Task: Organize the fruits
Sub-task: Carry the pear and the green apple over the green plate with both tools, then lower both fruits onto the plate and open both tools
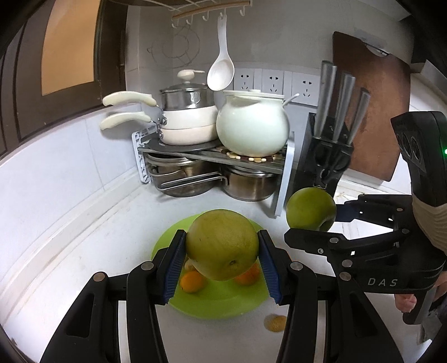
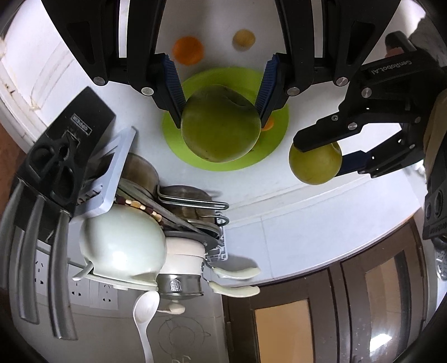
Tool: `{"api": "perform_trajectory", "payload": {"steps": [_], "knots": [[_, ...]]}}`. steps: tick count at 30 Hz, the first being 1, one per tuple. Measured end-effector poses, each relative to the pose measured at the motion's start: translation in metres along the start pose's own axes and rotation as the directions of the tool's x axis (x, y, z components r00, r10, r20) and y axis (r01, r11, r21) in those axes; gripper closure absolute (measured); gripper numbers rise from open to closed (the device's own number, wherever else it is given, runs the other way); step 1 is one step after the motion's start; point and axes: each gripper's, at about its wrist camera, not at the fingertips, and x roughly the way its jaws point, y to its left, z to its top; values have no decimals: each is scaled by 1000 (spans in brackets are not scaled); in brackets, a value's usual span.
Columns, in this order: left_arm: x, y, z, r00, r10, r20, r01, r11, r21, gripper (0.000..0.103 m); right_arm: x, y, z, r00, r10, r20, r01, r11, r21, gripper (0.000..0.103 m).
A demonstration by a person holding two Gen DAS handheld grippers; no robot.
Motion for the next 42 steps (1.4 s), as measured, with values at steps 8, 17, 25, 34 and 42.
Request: {"api": "perform_trajectory", "payload": {"steps": [8, 17, 25, 34, 42], "knots": [[39, 10, 6, 998, -12, -57, 12, 1000, -6, 53, 32, -14, 9, 999, -14, -52, 14, 1000, 5, 53], [84, 20, 9, 992, -32, -119, 29, 999, -23, 53, 72, -31, 9, 993, -12, -121, 14, 1000, 12, 53], [117, 26, 3, 984, -41, -175, 38, 999, -19, 53, 102, -39, 5, 985, 2, -173, 3, 1000, 30, 53], [128, 31, -5, 977, -43, -207, 39, 999, -26, 53, 122, -40, 2, 978, 17, -207, -11, 999, 31, 53], [130, 32, -9, 974, -47, -223, 41, 999, -29, 53, 128, -38, 1, 975, 22, -220, -17, 1000, 23, 53]]}}
